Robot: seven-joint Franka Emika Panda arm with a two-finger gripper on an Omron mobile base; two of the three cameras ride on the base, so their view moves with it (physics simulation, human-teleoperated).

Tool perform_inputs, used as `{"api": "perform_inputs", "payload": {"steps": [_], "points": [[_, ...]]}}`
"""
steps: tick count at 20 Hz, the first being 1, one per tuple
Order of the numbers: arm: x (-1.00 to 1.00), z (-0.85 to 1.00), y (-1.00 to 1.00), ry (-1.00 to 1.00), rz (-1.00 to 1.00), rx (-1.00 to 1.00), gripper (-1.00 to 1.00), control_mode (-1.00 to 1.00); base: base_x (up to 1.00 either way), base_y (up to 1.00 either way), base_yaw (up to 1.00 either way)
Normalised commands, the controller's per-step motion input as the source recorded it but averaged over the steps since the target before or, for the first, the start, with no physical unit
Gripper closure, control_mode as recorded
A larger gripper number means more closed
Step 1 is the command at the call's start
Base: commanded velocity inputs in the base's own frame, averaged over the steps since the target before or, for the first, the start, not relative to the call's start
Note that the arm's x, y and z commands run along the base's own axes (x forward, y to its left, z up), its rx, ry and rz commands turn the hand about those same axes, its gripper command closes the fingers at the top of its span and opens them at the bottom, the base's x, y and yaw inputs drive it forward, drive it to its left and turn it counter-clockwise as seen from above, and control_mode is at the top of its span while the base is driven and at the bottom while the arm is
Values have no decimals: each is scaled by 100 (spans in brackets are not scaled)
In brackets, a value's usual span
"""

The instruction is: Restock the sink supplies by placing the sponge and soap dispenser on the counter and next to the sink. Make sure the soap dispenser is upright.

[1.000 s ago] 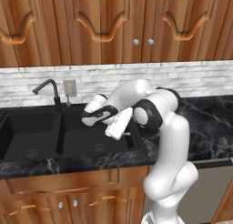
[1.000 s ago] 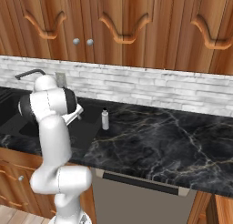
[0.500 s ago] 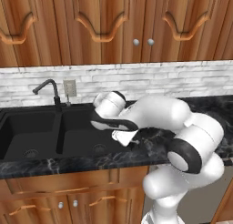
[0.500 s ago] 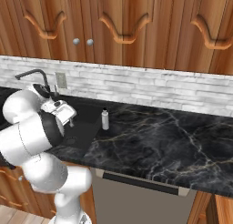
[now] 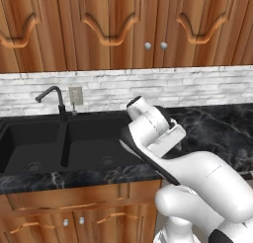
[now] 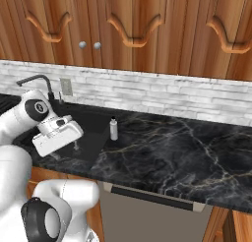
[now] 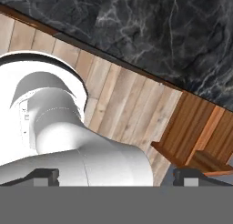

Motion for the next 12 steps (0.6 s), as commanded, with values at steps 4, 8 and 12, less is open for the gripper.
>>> {"api": "perform_inputs", "payload": {"steps": [4, 8, 12], "points": [[0, -1, 7, -1, 0, 1, -100, -100, 0, 0, 0], [0, 0, 0, 0, 0, 0, -100, 100, -90, -48, -16], [0, 0, 0, 0, 0, 0, -100, 100, -62, -80, -43]]}}
